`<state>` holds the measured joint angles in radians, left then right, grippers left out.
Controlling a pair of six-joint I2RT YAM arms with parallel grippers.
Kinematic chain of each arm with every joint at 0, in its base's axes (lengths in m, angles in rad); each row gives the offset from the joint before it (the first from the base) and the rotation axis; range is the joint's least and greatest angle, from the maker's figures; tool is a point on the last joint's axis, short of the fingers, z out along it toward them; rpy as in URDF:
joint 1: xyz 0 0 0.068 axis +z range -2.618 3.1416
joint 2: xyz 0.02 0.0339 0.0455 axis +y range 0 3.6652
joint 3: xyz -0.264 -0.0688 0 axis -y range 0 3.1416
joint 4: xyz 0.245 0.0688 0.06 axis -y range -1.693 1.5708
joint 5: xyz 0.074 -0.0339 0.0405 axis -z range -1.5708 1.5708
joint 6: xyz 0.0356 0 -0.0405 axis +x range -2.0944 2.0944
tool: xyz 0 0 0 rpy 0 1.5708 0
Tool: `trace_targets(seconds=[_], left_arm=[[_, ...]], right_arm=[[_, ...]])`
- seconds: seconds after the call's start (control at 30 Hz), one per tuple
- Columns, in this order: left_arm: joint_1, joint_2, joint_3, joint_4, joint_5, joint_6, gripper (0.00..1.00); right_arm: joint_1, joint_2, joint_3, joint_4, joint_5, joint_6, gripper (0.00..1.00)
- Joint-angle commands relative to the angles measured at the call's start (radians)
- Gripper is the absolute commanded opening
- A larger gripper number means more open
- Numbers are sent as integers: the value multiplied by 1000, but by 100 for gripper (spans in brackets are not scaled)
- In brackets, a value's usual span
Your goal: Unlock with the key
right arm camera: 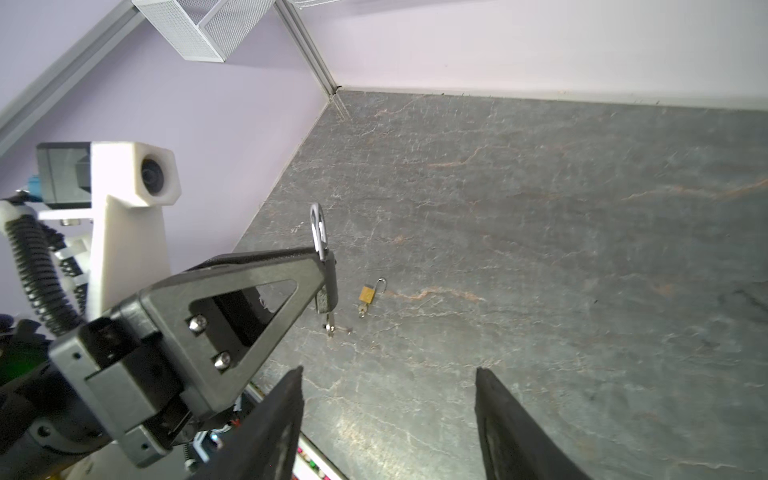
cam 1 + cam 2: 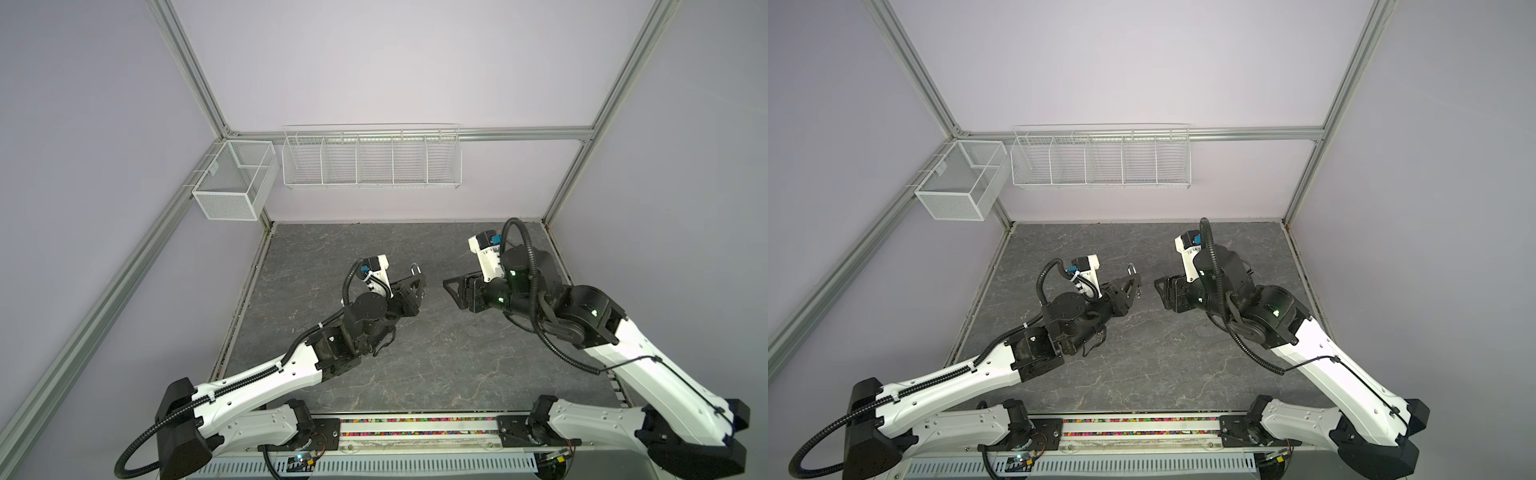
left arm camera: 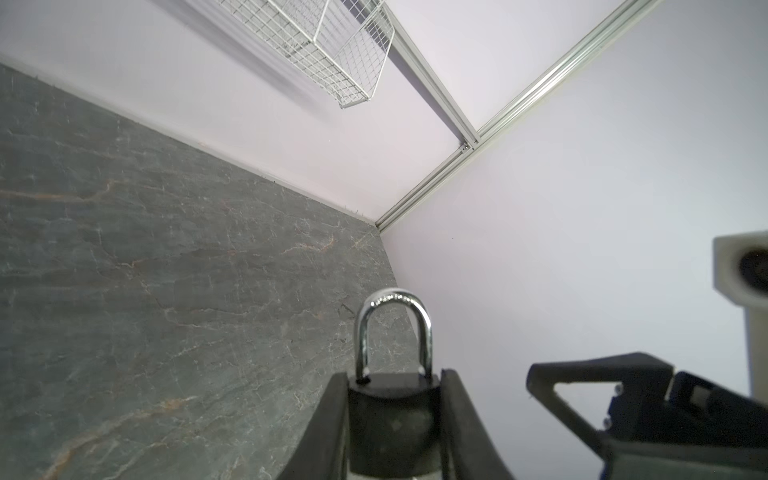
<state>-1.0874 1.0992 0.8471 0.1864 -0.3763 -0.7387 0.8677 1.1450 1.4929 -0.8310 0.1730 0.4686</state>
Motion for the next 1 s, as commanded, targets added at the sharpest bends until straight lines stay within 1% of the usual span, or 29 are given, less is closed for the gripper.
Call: trace_targets(seconds=[0.0, 0.13, 0.2, 0.3, 0.4, 0.53, 0.6, 0.7, 0.97], left_arm=[[-5, -17, -60, 178, 47, 287, 0], [-8, -3, -126, 282, 62, 450, 0], [-14, 4, -156, 332, 59, 514, 0], [-45, 16, -203, 425, -9, 606, 0], [-84, 36, -231, 500, -66, 693, 0], [-101, 80, -244, 575, -116, 740, 0], [-109, 100, -249, 615, -151, 764, 0], [-111, 122, -249, 648, -172, 785, 0], [-120, 146, -251, 674, -181, 807, 0]], right_arm=[[2, 63, 59, -96, 33, -67, 72], [3, 113, 132, -119, 4, -80, 81], [3, 152, 177, -171, -9, -86, 83], [6, 199, 213, -226, 54, -75, 86], [9, 222, 224, -224, 54, -68, 88], [33, 280, 290, -256, 85, -79, 89], [42, 303, 306, -270, 112, -83, 90], [43, 324, 321, -286, 134, -72, 91], [57, 384, 371, -308, 170, -61, 92]])
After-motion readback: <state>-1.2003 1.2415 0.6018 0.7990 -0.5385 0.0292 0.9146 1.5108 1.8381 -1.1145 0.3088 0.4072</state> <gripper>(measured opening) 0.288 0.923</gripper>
